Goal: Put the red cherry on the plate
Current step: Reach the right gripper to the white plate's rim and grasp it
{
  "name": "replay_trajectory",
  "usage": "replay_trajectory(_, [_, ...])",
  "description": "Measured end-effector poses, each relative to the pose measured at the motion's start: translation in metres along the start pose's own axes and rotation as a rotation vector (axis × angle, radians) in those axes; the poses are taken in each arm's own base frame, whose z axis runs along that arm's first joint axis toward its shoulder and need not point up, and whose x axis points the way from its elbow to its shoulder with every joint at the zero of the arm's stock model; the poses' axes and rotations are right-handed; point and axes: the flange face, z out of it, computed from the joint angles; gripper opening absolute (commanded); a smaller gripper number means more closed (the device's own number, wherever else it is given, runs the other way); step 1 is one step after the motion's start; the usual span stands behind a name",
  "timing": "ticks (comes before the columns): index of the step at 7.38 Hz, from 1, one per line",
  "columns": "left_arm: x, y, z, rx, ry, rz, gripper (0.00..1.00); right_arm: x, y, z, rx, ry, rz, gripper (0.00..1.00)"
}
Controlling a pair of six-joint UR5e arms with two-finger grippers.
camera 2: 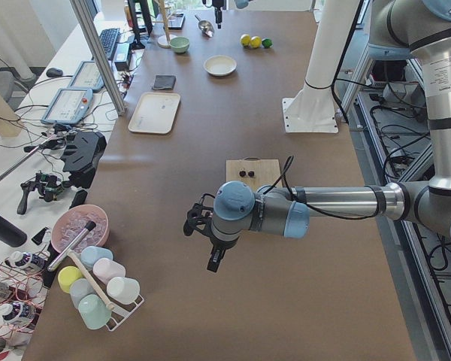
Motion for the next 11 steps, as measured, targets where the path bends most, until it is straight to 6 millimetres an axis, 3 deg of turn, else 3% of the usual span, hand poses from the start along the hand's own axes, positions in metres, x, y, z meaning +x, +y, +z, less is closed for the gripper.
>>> replay_trajectory(1, [0.001,-0.002,-0.001,0.006,-0.001,-0.018,0.98,-0.017,-0.011,0.017,-0.002,-0.004,-0.01,0.77])
replay_trajectory(3, [0.004,-0.007,-0.004,0.024,-0.002,-0.087,0.98,-0.054,-0.012,0.056,0.006,-0.006,0.001,0.77])
replay_trajectory(6, [0.006,-0.009,-0.003,0.028,0.0,-0.103,0.98,-0.078,-0.009,0.095,-0.024,-0.001,0.018,0.72])
replay_trajectory(8, [0.007,-0.01,-0.003,0.029,-0.001,-0.102,0.98,-0.088,-0.005,0.109,-0.042,-0.004,0.0,0.0])
replay_trajectory(11, [0.005,-0.008,0.0,0.023,-0.001,-0.107,0.98,-0.095,-0.002,0.117,-0.052,-0.012,-0.018,0.0])
